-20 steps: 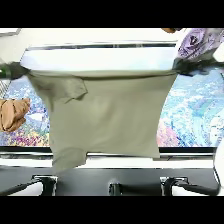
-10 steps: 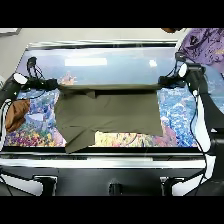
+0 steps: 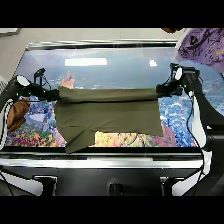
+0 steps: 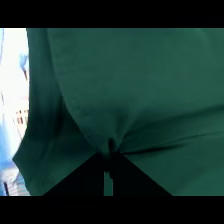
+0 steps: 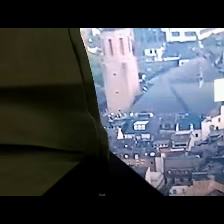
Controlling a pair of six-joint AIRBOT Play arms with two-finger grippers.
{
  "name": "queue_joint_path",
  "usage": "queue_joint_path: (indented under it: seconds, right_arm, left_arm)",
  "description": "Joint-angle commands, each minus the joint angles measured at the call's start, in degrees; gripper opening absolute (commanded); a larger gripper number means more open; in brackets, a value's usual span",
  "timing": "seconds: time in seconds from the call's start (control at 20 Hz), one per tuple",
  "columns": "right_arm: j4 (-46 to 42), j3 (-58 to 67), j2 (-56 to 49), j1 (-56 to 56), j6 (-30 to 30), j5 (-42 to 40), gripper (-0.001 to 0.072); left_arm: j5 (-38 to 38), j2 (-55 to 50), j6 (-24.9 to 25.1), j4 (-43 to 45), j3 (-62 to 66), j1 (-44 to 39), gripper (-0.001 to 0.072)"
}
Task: Fold the clothes and pants, and hang the long-sleeved shirts on hangers.
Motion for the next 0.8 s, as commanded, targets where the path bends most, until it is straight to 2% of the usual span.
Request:
queue_joint_path:
  seconds: [0.0,0.2,0.6,0.7,0.75]
  right_arm:
    - [2.0,0.0,-0.6,0.0,0.0,4.6,0.0029]
    - [4.8,0.0,-2.1,0.0,-0.9,6.8,0.0029]
    - [4.7,0.0,-2.3,0.0,-0.9,7.4,0.0037]
    - [5.0,0.0,-2.3,0.0,-0.9,8.5,0.0157]
    - [5.5,0.0,-2.3,0.0,-0.9,9.4,0.0193]
  left_arm:
    - [-7.2,-0.1,-1.4,0.5,0.0,0.0,0.0015]
    - [-9.2,-0.3,-2.1,0.5,-0.1,0.0,0.0015]
    - [-9.4,-0.6,-2.2,0.5,-0.1,0.0,0.0018]
    - [-9.3,-0.7,-2.1,0.5,-0.1,-0.1,0.0019]
    - [-9.3,-0.7,-2.1,0.5,-0.1,-0.2,0.0020]
